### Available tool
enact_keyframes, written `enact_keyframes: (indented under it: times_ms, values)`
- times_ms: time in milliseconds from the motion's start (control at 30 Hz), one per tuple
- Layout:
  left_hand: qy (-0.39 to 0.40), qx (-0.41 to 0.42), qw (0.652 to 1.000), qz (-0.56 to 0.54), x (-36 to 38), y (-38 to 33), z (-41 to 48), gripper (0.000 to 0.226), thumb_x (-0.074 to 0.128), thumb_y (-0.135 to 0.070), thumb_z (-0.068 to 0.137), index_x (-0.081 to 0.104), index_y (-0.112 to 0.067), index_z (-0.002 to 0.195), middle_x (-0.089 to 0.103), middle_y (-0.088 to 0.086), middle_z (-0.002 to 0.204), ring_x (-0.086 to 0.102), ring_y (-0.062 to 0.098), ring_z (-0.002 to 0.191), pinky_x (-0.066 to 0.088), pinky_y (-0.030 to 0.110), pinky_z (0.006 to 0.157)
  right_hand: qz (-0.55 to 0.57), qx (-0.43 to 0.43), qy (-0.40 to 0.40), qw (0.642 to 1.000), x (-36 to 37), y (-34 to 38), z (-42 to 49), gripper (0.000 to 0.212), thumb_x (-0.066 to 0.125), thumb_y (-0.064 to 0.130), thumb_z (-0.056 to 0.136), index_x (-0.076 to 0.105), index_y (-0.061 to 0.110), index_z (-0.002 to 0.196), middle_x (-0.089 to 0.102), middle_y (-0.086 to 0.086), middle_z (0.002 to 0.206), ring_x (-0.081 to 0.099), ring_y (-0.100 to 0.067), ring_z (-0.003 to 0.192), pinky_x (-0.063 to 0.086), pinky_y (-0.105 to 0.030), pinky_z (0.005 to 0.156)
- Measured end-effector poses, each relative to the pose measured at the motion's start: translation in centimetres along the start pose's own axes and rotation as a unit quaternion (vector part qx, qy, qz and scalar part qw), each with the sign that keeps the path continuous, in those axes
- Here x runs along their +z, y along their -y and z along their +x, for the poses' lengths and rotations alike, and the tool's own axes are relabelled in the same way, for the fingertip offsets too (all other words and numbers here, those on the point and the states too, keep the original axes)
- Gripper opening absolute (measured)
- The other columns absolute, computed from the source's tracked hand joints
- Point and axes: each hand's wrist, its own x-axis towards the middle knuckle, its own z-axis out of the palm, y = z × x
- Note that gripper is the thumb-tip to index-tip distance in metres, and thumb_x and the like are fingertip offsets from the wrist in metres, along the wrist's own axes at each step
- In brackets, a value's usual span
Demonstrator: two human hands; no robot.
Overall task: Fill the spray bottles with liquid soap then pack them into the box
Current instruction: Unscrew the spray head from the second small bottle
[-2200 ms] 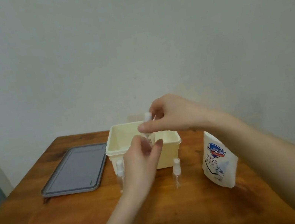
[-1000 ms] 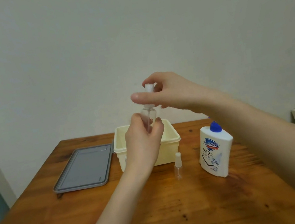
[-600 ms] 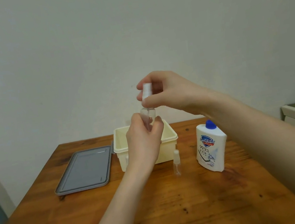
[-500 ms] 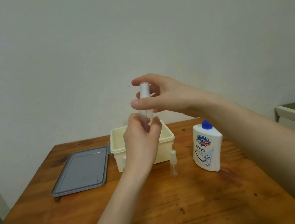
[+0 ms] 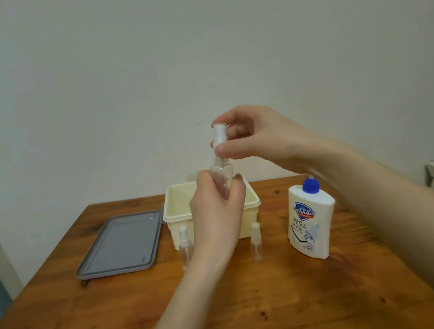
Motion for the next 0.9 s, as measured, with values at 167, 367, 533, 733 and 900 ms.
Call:
enact_keyframes:
  times_ms: [167, 367, 533, 733, 900]
  values:
    - [-0.008, -0.003, 1.0, 0.008, 0.9, 0.3, 0.2, 0.023, 0.054, -0.03, 0.088, 0.038, -0.021, 0.074, 0.042, -0.004, 0.068, 0.052, 0.019, 0.071, 0.056, 0.047, 0.07, -0.04, -0.031, -0.002, 0.999, -0.1, -1.3, 0.2, 0.037, 0.071, 0.028, 0.078, 0.058, 0.027, 0.113, 0.062, 0.0, 0.092, 0.059, -0.007, 0.081, 0.047, -0.015, 0.073]
    - [-0.013, -0.016, 1.0, 0.005, 1.8, 0.6, 0.7, 0.021, 0.055, -0.032, 0.086, 0.042, -0.018, 0.076, 0.045, -0.004, 0.069, 0.057, 0.026, 0.076, 0.055, 0.049, 0.071, 0.043, -0.024, 0.02, 0.999, -1.1, -2.1, 0.5, 0.035, 0.066, 0.012, 0.083, 0.054, 0.023, 0.114, 0.069, -0.011, 0.104, 0.065, -0.013, 0.092, 0.054, -0.022, 0.079]
    - [-0.018, -0.029, 0.999, 0.006, 2.0, 1.6, 0.9, 0.023, 0.057, -0.03, 0.085, 0.041, -0.02, 0.073, 0.045, -0.001, 0.068, 0.057, 0.029, 0.077, 0.055, 0.051, 0.07, -0.005, -0.037, 0.056, 0.998, -0.5, -2.7, 1.0, 0.028, 0.063, 0.011, 0.086, 0.056, 0.027, 0.108, 0.065, -0.022, 0.108, 0.064, -0.022, 0.092, 0.052, -0.025, 0.077]
    - [-0.008, -0.044, 0.999, 0.015, 1.5, 3.4, 0.8, 0.019, 0.057, -0.033, 0.085, 0.049, -0.016, 0.088, 0.054, -0.002, 0.077, 0.06, 0.019, 0.081, 0.056, 0.042, 0.076, 0.062, -0.034, -0.013, 0.997, -0.9, -2.3, 2.6, 0.015, 0.063, 0.012, 0.086, 0.054, 0.016, 0.096, 0.071, -0.014, 0.1, 0.067, -0.015, 0.084, 0.054, -0.024, 0.075]
    - [-0.002, -0.05, 0.998, 0.033, 0.2, 4.7, 0.8, 0.024, 0.058, -0.036, 0.085, 0.049, -0.016, 0.096, 0.057, -0.003, 0.084, 0.057, 0.012, 0.082, 0.046, 0.022, 0.068, 0.173, -0.056, -0.092, 0.979, -2.2, -1.2, 2.8, 0.011, 0.062, 0.01, 0.086, 0.056, 0.012, 0.095, 0.067, -0.006, 0.082, 0.067, -0.015, 0.077, 0.056, -0.027, 0.078]
